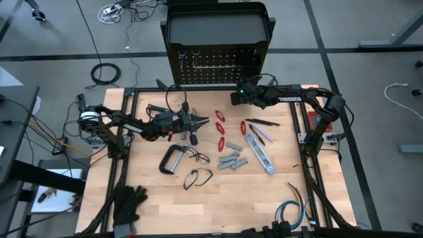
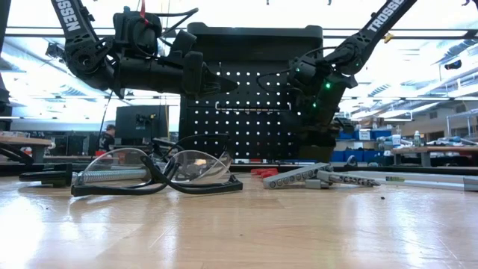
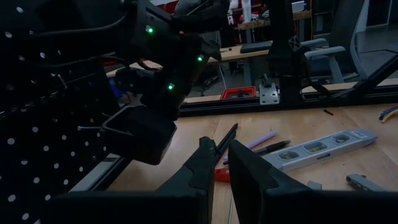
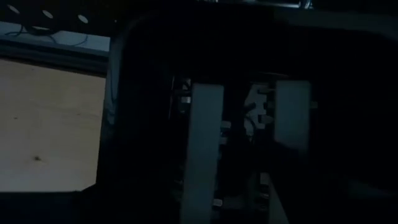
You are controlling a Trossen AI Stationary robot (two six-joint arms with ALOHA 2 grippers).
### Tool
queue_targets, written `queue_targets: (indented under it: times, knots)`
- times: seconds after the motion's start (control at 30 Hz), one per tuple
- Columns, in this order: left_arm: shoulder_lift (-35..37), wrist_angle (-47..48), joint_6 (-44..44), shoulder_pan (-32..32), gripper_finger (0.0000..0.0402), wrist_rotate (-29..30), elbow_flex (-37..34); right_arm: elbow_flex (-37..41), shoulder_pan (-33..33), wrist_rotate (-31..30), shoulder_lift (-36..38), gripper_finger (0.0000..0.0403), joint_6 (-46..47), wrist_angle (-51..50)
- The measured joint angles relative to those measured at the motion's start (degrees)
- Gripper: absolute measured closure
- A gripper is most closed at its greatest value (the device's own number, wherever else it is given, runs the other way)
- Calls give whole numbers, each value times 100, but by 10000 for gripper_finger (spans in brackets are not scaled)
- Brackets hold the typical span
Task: Hang tools onto peg board
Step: Put the screwdriver bits on the table
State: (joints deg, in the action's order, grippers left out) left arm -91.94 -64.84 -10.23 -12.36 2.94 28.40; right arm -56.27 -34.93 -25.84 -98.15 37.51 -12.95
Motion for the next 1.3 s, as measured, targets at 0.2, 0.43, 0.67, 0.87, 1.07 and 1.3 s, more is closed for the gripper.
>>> queue_targets:
  times: [0.2,0.43,0.67,0.87,1.07,1.3]
  knots:
    - [0,0,0,0,355,0,0,4,144,-189,-2,125,-213,73]
    - [0,-1,1,0,355,0,0,4,127,-171,-9,148,-348,-38]
    - [0,-2,0,0,355,-2,0,9,412,-913,-15,163,-304,-270]
    - [0,-1,1,0,355,-1,0,11,527,-1048,-15,164,-120,-371]
    - [0,0,1,0,355,0,0,11,565,-1204,-15,164,195,-774]
    - [0,-2,1,0,355,-2,-1,13,503,-1183,-15,164,-18,-535]
